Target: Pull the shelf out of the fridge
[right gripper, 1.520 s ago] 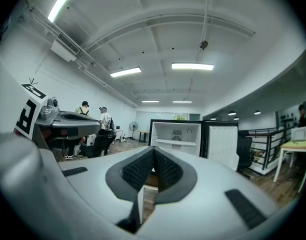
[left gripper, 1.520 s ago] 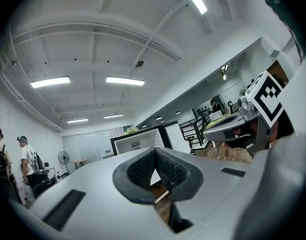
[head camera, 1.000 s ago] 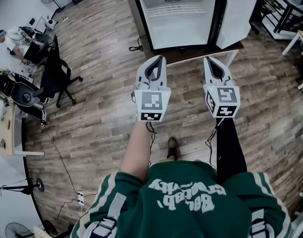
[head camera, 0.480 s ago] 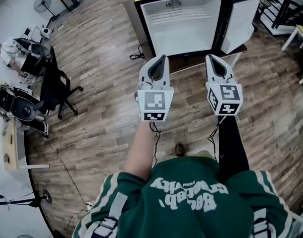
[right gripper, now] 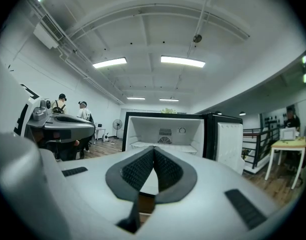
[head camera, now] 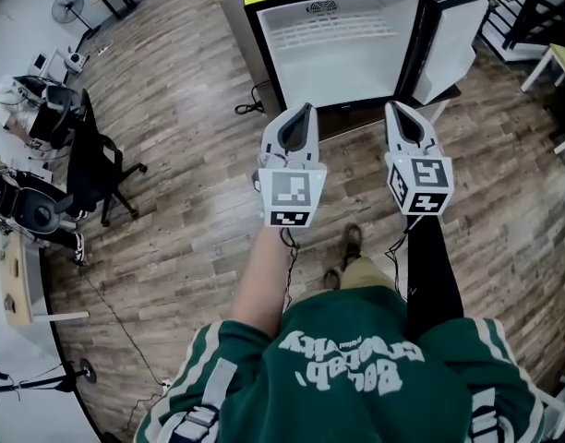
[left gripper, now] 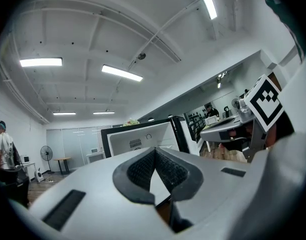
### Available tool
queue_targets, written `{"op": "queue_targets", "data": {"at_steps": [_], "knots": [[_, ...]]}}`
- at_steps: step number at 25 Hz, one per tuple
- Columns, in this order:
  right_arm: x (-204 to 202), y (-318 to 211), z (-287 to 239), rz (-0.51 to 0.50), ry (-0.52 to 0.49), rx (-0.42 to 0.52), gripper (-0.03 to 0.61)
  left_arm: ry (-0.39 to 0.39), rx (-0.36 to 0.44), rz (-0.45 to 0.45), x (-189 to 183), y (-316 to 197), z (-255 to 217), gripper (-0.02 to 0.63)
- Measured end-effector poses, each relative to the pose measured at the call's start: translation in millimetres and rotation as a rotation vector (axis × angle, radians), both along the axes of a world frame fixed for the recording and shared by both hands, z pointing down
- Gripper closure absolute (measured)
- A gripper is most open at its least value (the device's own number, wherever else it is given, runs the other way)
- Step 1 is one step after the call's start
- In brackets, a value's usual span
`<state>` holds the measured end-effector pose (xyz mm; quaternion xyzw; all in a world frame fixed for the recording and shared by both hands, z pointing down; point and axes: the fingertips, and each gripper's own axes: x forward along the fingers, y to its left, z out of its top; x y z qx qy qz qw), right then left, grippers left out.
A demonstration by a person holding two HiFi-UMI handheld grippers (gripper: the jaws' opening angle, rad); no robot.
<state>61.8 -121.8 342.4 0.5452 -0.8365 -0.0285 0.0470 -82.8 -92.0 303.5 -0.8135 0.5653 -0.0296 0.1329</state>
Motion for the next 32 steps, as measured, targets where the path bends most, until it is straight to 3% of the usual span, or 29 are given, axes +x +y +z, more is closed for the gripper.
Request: {"op": "queue_targets", "data": {"at_steps": [8, 23, 32], "knots": [[-11.5, -56.2, 5.6, -0.031, -0.011, -0.006, 0.569, -0.008, -0.010, -0.015, -4.6, -49.4, 5.8, 0.598], [-22.0, -201.8, 10.9, -0.078, -0.011, -0.021, 0.569, -0.019, -0.020, -0.027, 0.2, -194.0, 9.1, 0.598], [-25.7, -246.7, 26.0, -0.100, -0.003, -0.046, 0.569, -0.023, -0.030, -0.035, 3.5, -236.9, 21.6, 0.598]]}}
